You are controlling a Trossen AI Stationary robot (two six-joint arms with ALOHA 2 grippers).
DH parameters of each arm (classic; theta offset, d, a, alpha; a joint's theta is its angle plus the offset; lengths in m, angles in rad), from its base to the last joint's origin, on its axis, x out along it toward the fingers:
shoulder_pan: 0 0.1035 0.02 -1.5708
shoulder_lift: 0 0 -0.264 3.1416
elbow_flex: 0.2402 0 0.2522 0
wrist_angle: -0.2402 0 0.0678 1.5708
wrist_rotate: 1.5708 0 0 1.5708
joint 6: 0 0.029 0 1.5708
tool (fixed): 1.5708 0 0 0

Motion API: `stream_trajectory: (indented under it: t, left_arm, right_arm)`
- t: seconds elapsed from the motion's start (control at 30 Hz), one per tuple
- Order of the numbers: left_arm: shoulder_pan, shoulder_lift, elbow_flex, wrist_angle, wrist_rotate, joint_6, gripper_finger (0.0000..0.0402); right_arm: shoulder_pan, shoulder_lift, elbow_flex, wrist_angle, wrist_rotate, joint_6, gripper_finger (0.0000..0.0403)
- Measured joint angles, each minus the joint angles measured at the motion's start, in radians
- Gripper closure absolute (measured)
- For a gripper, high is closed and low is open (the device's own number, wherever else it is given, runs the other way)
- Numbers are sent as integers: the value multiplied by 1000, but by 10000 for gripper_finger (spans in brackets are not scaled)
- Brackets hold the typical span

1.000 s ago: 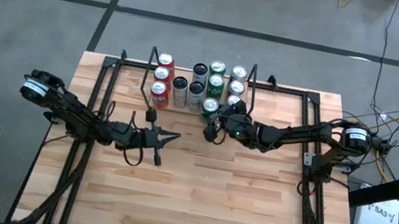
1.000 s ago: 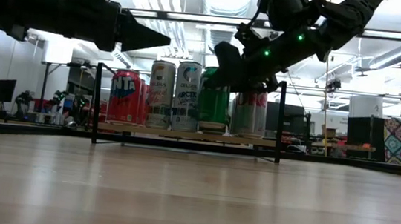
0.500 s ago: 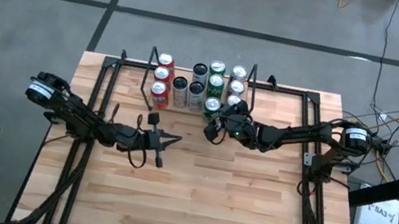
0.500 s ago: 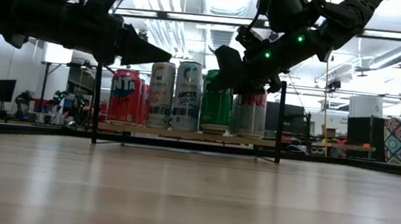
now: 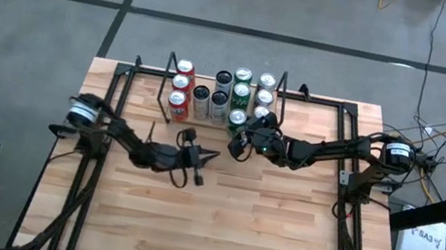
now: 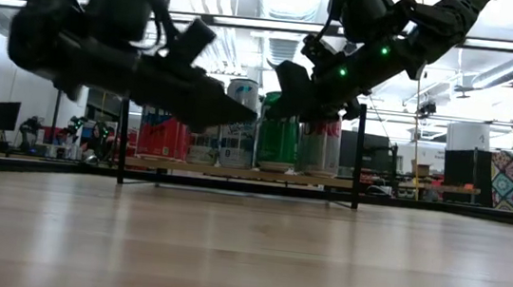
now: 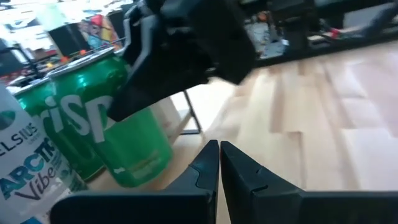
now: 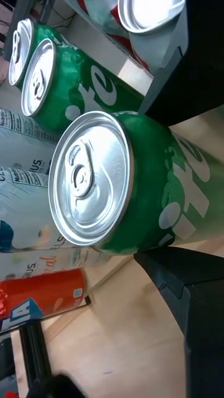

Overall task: Sort soda cans
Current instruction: Put the green soda can on the shelf and align it with the other green soda cans

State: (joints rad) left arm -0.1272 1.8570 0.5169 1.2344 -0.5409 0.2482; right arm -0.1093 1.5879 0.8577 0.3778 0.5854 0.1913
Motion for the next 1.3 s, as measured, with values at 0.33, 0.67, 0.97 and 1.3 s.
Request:
stream_trajectory:
  t: [0.33, 0.67, 0.97, 1.3]
  left_arm:
    - [76, 228, 109, 178, -3, -4, 401]
    - [107, 327, 201, 184, -79, -4, 401]
    - [139, 337, 239, 188, -78, -5, 401]
    - [157, 337, 242, 187, -71, -33, 401]
  right_arm:
    - [0, 0, 0, -6, 1, 2, 129]
    - [0, 0, 0, -6, 2, 35, 129]
    - [0, 0, 0, -7, 2, 36, 129]
    - [0, 0, 0, -7, 2, 36, 129]
